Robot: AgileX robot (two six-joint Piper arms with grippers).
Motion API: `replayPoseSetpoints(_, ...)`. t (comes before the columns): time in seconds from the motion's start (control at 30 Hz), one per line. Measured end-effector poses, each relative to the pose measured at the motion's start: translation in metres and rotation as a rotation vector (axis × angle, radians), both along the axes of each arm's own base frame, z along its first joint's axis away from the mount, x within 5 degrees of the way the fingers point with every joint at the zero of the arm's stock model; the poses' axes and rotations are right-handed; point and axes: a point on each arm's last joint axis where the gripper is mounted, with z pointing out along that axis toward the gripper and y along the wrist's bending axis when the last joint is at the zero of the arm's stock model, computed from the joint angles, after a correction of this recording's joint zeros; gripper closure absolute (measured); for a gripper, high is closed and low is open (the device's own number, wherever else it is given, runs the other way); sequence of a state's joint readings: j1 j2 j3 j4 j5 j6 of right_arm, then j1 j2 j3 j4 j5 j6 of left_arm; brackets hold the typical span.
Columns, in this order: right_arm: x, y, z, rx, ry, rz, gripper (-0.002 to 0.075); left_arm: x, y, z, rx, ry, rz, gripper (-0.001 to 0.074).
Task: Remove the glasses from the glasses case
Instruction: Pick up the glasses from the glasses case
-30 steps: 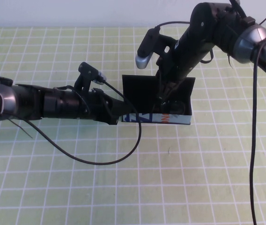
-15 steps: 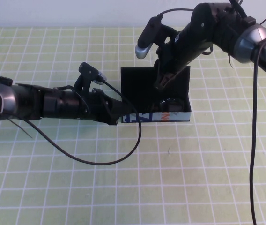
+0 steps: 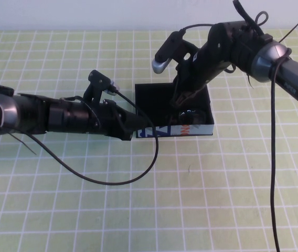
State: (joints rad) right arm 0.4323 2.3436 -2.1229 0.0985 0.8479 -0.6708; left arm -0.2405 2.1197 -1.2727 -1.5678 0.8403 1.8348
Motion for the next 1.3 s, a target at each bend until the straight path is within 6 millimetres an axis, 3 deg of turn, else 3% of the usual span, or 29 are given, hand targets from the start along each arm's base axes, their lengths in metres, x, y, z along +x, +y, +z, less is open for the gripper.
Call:
replayPoseSetpoints(0.33,0.001,0.0,-0.009,-0.007,0.023,-0.005,0.071,0.0,0.0,0.0,0.003,-0.001,-0.003,0.0739)
replayPoseSetpoints(0.5,-0.003,-0.002,0.005,-0.007,0.024,0.002,0.0711,-0.001,0.0,0.0,0.003,-0.001,-0.008,0.0739)
replayPoseSetpoints(0.67,-0.017,-0.002,0.029,-0.035,0.079,0.156,0.0711,-0.001,0.0,0.0,0.003,-0.001,-0.008,0.0739)
replayPoseSetpoints(0.87,-0.032,0.004,0.038,-0.034,0.129,0.402,0.0701,-0.001,0.0,0.0,0.003,-0.001,-0.008,0.0739)
replayPoseSetpoints(1.3,-0.029,-0.006,0.038,-0.079,0.098,0.47,0.0643,-0.001,0.0,0.0,0.003,-0.001,-0.008,0.0739)
